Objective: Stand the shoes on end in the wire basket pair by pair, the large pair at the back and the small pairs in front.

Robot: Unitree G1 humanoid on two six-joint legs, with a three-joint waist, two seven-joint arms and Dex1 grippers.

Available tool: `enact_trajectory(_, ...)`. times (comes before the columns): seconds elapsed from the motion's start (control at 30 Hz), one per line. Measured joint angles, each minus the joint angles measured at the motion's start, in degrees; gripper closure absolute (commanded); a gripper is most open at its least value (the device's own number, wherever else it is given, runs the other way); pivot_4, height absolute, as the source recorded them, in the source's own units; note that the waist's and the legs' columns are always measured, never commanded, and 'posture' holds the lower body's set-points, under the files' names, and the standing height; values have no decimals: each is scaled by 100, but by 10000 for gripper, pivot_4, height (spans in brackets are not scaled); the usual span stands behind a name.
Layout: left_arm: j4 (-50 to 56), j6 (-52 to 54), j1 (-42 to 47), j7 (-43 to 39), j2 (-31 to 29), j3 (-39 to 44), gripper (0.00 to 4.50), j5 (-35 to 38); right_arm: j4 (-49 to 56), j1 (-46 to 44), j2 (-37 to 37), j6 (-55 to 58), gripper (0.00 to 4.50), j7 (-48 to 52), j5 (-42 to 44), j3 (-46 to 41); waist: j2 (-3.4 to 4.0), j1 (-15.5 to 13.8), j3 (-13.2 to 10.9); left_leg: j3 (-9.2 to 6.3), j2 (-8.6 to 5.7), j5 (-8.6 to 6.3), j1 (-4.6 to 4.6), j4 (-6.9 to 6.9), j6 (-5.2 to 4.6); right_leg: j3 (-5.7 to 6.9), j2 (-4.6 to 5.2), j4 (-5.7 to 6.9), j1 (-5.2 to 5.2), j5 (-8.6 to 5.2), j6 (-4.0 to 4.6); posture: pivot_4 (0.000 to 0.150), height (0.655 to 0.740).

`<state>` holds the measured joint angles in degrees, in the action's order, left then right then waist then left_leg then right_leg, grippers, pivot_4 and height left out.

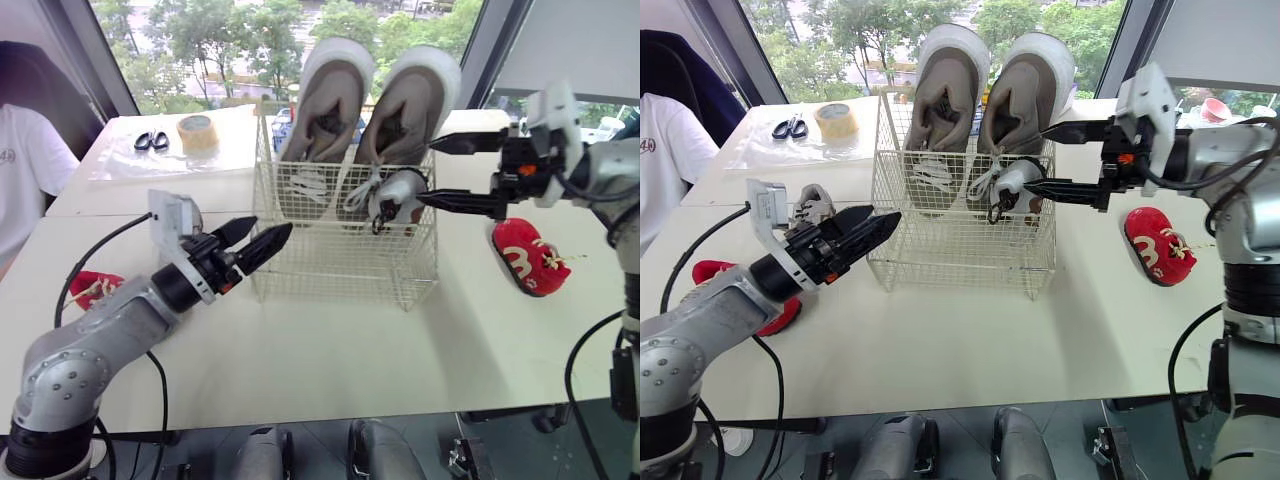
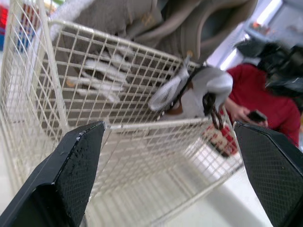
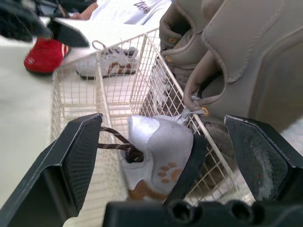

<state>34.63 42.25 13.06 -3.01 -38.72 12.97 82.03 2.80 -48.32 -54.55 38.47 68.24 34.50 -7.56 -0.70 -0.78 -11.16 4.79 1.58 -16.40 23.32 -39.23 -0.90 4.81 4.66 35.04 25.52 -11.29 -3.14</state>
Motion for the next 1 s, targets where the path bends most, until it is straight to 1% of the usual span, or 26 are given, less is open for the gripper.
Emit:
enact_trajectory(0.07, -66, 20, -3, -83, -142, 85, 0, 127, 217, 13, -82, 428, 440, -144, 321, -266, 0, 1, 0, -1, 1, 0, 0, 0, 0, 0, -1, 1, 1, 0, 1, 1500, 7400)
enact_trajectory(0.17, -539, 22, 143, -142, -453, 534, 0, 353, 505, -29, -93, 1167, 440, -496, 1121, -923, 0, 4, 0, -2, 5, 0, -3, 0, 0, 1, -5, 5, 2, 0, 2, 1500, 7400)
enact_trajectory(0.27, -1193, 26, 593, 99, -856, 840, 0, 194, 695, -192, -61, 1775, 440, -749, 1903, -1226, 0, 4, 0, -3, 4, 1, -4, 0, 1, 2, -5, 6, 0, 0, 3, 1500, 7400)
enact_trajectory(0.33, -1897, 173, 1158, 364, -1263, 849, 0, -174, 1042, -252, -23, 2178, 440, -827, 2461, -1162, 0, 4, 0, -6, 5, 1, -4, 1, 1, 3, -9, 8, 1, 0, 3, 1500, 7400)
enact_trajectory(0.4, -2586, 445, 1663, 458, -1685, 792, 0, -575, 1497, -171, -63, 2383, 440, -797, 2766, -942, 0, 8, 0, 0, 4, 0, -3, 5, 0, 3, -7, 7, 3, -1, -3, 1500, 7400)
enact_trajectory(0.47, -3234, 1009, 2105, 426, -2105, 445, 0, -994, 1918, 15, -129, 2400, 440, -723, 2699, -513, -3, 11, 2, 2, 1, -1, -3, 7, 0, 2, -3, 5, 3, 5, -20, 1500, 7400)
enact_trajectory(0.5, -3651, 1367, 2438, 374, -2204, 161, 0, -1216, 2092, 126, -181, 2261, 440, -677, 2483, -211, -3, 2, 2, 5, -1, -1, -2, 6, -1, 1, -2, 5, 3, 4, -22, 1500, 7400)
enact_trajectory(0.57, -4562, 1975, 3151, 112, -2226, -409, 0, -1764, 2304, 349, -229, 1834, 440, -575, 1834, 472, -11, -20, 0, 2, -6, 0, 2, 2, 1, 5, -1, 5, 4, 3, -23, 1500, 7400)
enact_trajectory(0.63, -5379, 2337, 3825, -259, -2103, -877, 0, -2316, 2316, 540, -246, 1533, 440, -470, 1478, 770, -22, -37, -7, 2, -10, 0, 9, 0, 1, 4, 0, 3, 6, 4, -24, 1500, 7400)
enact_trajectory(0.7, -6006, 2498, 4392, -660, -1954, -1215, 0, -2820, 2348, 611, -262, 1337, 440, -413, 1292, 855, -31, -25, -10, 3, -10, 0, 12, 0, 1, 4, 1, 2, 9, 2, -29, 1500, 7400)
enact_trajectory(0.77, -6735, 2458, 5010, -1118, -1789, -1623, 0, -3481, 2416, 672, -257, 1233, 440, -407, 1216, 888, -39, -2, -10, 11, -16, 12, 12, 0, 21, 5, 0, 4, 10, 2, -30, 1500, 7400)
enact_trajectory(0.87, -7780, 2217, 5725, -1800, -1554, -2216, 0, -4448, 2576, 802, -240, 1252, 440, -526, 1231, 853, -39, 7, -10, 25, -23, 11, 12, 4, 20, 5, -2, 6, 16, 2, -31, 1500, 7400)
enact_trajectory(0.93, -8526, 1906, 6106, -2322, -1332, -2607, 0, -5166, 2733, 912, -225, 1359, 440, -676, 1363, 737, -40, 10, -10, 29, -22, 9, 15, 6, 16, 5, -3, 9, 22, 2, -31, 1500, 7400)
enact_trajectory(1.0, -9055, 1632, 6285, -2655, -1180, -2810, 0, -5663, 2871, 990, -222, 1440, 440, -819, 1484, 620, -41, 14, -10, 31, -18, 8, 18, 6, 14, 4, -3, 11, 28, 2, -30, 1500, 7400)
